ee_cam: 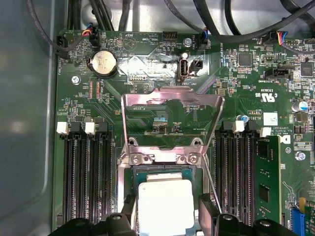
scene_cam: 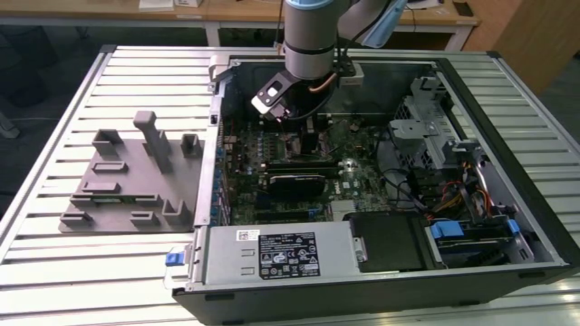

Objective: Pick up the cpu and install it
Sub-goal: 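Place the cpu into insertion slot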

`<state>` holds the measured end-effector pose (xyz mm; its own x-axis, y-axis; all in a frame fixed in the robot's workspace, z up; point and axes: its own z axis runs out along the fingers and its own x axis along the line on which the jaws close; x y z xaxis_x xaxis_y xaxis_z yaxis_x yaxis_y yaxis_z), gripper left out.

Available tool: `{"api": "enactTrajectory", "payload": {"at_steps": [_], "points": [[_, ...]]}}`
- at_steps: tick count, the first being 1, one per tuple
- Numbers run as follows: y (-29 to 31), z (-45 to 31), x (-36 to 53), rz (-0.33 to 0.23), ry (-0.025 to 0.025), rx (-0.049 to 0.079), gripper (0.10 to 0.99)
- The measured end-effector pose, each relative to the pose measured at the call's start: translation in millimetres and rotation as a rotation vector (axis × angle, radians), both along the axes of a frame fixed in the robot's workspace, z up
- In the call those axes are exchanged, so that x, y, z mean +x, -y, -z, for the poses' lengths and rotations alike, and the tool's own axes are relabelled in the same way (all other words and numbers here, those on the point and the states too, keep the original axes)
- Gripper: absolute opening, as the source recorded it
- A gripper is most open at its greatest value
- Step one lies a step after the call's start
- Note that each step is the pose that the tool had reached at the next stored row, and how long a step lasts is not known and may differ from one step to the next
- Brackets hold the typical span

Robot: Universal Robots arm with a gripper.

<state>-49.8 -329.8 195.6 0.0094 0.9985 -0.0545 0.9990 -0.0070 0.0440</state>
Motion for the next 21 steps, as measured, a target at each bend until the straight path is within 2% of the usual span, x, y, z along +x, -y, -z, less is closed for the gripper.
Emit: {"api": "enactTrajectory", "payload": {"at_steps": [5, 6, 15, 21], "points": [[0.0, 0.1, 0.0, 0.0, 0.0, 0.0, 0.608], [0.0, 0.3, 0.0, 0.0, 0.0, 0.0, 0.525], [0.0, -2.1, 0.0, 0.003, 0.0002, 0.001, 0.525], [0.3, -1.2, 0.0, 0.022, 0.0, 0.022, 0.525]]}}
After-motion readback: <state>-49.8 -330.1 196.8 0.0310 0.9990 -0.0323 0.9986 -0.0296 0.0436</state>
